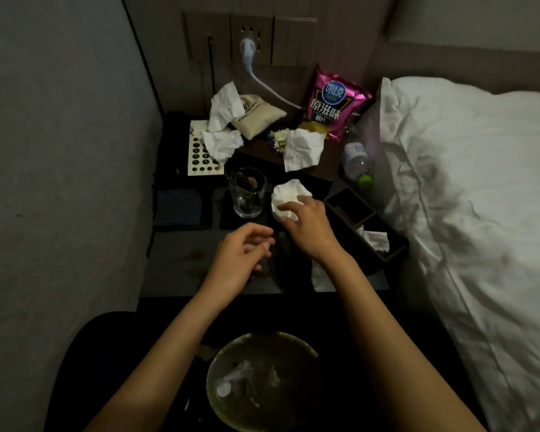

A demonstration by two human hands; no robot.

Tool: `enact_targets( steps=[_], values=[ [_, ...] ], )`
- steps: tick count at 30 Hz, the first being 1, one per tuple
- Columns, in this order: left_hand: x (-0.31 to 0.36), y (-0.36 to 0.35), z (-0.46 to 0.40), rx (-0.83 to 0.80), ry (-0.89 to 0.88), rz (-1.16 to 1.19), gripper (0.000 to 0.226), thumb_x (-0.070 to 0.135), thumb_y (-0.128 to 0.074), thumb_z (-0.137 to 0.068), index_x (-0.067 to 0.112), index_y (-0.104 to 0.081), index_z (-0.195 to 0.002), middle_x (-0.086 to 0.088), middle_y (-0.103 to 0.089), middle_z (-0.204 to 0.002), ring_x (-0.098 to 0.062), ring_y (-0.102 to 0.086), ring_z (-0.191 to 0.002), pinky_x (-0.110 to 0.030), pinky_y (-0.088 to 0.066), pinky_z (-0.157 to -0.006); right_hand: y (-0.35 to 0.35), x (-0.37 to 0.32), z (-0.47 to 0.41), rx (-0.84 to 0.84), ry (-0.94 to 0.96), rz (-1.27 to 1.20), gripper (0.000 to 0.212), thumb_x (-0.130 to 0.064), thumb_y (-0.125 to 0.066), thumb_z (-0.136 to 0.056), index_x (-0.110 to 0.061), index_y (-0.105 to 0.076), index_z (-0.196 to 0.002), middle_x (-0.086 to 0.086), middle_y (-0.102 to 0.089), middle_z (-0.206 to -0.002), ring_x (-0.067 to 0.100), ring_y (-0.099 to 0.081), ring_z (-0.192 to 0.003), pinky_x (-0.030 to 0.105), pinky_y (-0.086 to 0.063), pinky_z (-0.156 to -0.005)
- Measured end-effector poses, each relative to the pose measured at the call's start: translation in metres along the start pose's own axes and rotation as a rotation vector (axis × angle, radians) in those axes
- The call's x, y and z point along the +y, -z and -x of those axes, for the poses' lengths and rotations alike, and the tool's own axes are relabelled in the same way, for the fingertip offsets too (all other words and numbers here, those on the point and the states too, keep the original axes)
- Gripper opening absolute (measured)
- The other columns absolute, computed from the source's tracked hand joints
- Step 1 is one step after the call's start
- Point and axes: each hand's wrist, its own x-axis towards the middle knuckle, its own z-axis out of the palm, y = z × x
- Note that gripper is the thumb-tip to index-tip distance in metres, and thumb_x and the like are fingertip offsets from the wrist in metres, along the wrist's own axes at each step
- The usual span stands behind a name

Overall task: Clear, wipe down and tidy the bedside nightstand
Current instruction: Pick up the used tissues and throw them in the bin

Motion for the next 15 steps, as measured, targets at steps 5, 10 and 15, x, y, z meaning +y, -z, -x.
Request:
enact_targets(
  steps=[5, 10, 15],
  values=[
    [0.001, -0.002, -0.012, 0.001, 0.051, 0.047, 0.03, 0.003, -0.055, -0.093, 0.032, -0.058, -0.102, 0.001, -0.065, -0.11, -0.019, -0.064, -0.101, -0.033, -0.055, -0.069, -0.008, 0.007, -0.017, -0.064, -0.041, 0.103, 0.041, -0.023, -0.048, -0.1, -0.007, -0.05, -0.138, 0.013, -0.04, -0.151, 0.032, -0.03, -0.139, 0.038, -0.028, -0.109],
    [0.014, -0.008, -0.032, 0.041, 0.145, 0.186, 0.029, 0.008, -0.05, -0.097, 0.021, -0.051, -0.123, -0.004, -0.057, -0.121, -0.02, -0.061, -0.107, -0.038, -0.056, -0.075, 0.014, -0.009, 0.009, 0.196, 0.03, -0.397, 0.037, -0.017, -0.054, -0.098, -0.009, -0.056, -0.134, 0.003, -0.055, -0.139, 0.017, -0.049, -0.13, 0.022, -0.039, -0.102],
    [0.041, -0.012, -0.046, 0.041, 0.132, 0.426, 0.023, 0.022, -0.055, -0.096, 0.007, -0.066, -0.11, -0.005, -0.072, -0.093, -0.016, -0.069, -0.087, -0.038, -0.06, -0.071, 0.04, -0.039, 0.036, 0.185, 0.214, -0.538, 0.02, -0.017, -0.057, -0.097, -0.018, -0.074, -0.107, -0.01, -0.072, -0.104, 0.0, -0.064, -0.1, 0.012, -0.048, -0.083]
  ],
)
